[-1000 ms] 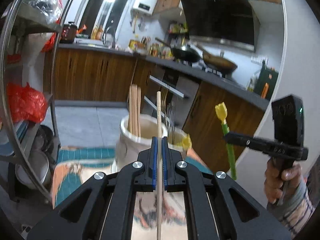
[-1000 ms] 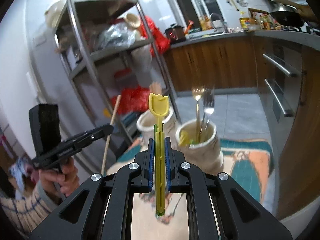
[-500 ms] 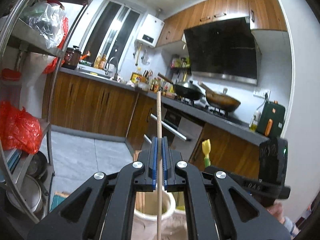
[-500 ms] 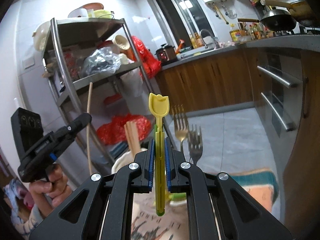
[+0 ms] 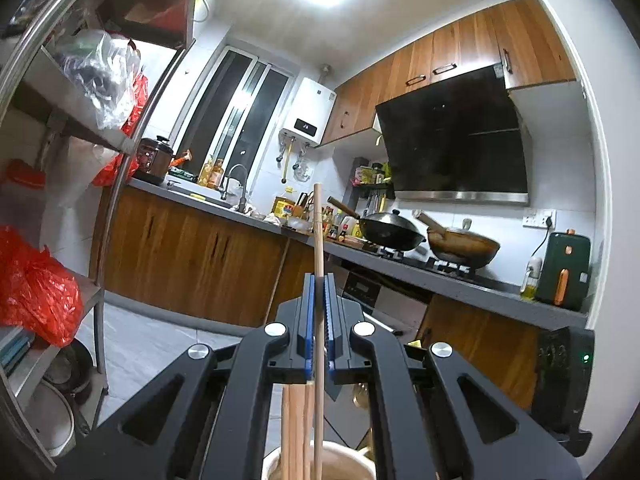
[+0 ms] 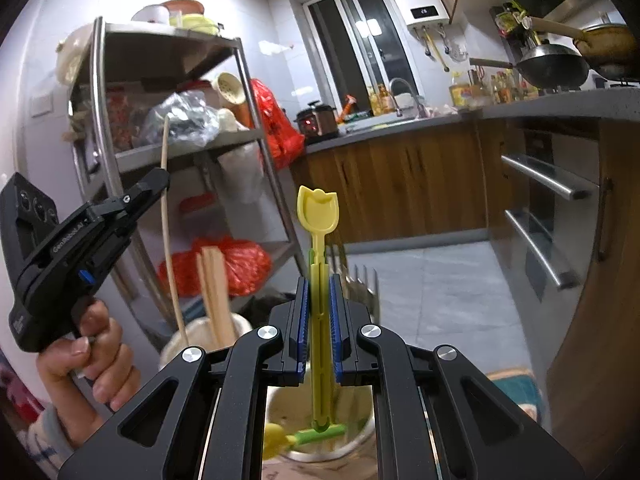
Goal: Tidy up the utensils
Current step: 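Lift the yellow fork and chopstick and carry both over the ceramic holder, then open the right gripper dropping the yellow fork while the left drops the chopstick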
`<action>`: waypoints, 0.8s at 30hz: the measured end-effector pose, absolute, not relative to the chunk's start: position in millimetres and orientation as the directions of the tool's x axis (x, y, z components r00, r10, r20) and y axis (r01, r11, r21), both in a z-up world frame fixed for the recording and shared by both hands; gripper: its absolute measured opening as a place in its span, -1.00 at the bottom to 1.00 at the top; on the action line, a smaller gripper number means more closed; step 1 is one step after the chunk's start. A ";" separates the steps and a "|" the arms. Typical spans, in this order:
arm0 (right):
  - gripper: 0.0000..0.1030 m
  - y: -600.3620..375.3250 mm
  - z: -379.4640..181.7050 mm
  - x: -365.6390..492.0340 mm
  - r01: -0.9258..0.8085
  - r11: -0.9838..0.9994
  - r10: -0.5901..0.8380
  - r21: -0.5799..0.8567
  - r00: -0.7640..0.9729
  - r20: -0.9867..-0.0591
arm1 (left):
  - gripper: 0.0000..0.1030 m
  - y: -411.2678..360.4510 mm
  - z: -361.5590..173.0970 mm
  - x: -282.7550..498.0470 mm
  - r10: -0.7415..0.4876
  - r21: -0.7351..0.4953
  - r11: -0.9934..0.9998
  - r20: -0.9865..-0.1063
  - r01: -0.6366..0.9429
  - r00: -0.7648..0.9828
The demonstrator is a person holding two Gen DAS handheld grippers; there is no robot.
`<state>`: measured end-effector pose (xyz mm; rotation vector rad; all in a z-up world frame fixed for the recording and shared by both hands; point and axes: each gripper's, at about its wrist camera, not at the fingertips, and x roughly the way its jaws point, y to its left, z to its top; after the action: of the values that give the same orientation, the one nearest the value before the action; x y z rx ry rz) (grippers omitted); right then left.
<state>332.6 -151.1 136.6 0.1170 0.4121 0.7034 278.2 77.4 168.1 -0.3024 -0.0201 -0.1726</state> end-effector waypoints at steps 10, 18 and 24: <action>-0.79 -155.5 119.8 326.0 -0.582 0.786 0.614 0.209 0.693 -0.377 | -0.92 65.1 134.4 266.6 -0.160 -0.256 0.954 0.002 0.155 0.987; -0.79 -149.4 113.7 310.5 -0.589 0.793 0.593 0.153 0.690 -0.415 | -0.92 62.4 116.0 253.3 -0.131 -0.214 0.970 -0.065 0.114 0.989; -0.79 -149.9 111.0 308.3 -0.584 0.798 0.582 0.147 0.684 -0.440 | -0.92 58.1 111.0 255.6 -0.118 -0.199 0.975 -0.102 0.096 0.988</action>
<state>308.3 -149.9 111.0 -0.0050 0.4914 0.6531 255.6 58.1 111.0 -0.1954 0.1134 -0.1080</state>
